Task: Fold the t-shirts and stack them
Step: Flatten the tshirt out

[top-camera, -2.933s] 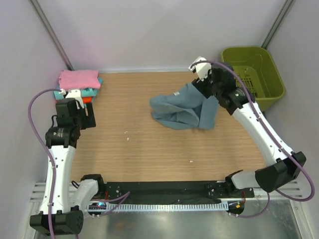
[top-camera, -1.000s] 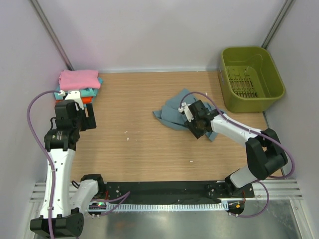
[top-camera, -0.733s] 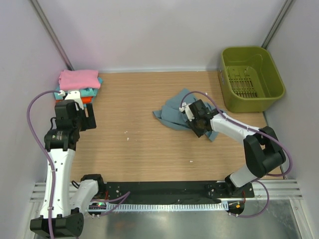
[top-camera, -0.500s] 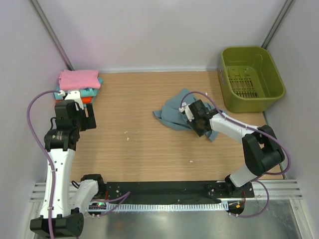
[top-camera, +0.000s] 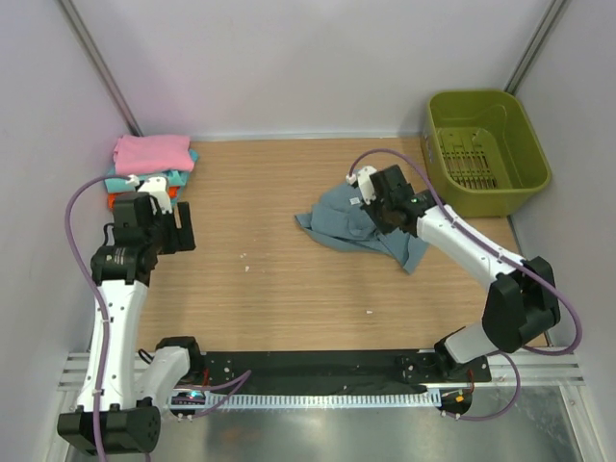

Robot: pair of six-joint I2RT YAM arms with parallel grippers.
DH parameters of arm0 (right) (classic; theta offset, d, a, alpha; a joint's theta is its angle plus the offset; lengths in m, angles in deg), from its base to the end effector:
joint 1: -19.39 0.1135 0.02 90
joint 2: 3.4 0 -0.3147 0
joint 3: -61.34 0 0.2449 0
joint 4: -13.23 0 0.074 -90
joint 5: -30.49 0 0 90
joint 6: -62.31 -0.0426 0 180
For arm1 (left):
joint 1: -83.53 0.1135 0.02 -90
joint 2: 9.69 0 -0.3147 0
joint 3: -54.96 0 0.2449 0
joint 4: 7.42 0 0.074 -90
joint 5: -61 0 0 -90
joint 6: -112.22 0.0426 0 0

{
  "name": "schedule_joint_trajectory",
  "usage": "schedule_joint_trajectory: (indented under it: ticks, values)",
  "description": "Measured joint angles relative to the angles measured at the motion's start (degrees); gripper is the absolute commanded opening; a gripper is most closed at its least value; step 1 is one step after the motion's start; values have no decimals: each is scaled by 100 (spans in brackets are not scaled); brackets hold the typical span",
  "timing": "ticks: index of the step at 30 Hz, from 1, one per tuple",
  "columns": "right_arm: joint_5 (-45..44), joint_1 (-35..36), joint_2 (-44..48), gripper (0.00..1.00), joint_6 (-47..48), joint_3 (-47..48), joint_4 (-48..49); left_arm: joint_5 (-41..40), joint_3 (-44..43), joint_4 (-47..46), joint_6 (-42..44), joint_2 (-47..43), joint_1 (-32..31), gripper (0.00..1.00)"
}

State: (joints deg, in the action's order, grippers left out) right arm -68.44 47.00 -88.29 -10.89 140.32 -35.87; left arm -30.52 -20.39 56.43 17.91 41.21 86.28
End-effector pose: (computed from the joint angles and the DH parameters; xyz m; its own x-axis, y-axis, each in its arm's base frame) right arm 0.2708 0.1342 0.3066 -0.5854 -0.6284 -0.5122 -0.5726 0.7678 -0.2875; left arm 0.1343 0.0076 0.3851 -0.6271 -0.1053 -0.7718 -0.1159 0.9924 -0.0413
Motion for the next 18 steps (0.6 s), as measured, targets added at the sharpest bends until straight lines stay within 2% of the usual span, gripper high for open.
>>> schedule_joint_trajectory:
  ticks: [5,11,15,18]
  values:
    - [11,-46,111,1,94,1215,-31,555,61,9,-4,498,-22,73]
    - [122,-94,50,2,208,2186,-81,1266,-57,-13,-66,1425,-144,70]
    - [219,-151,-269,1,238,3106,-52,1604,-431,-24,-15,2238,-538,70]
    - [238,-199,-479,1,243,3646,15,1867,-852,-13,87,2857,-960,74]
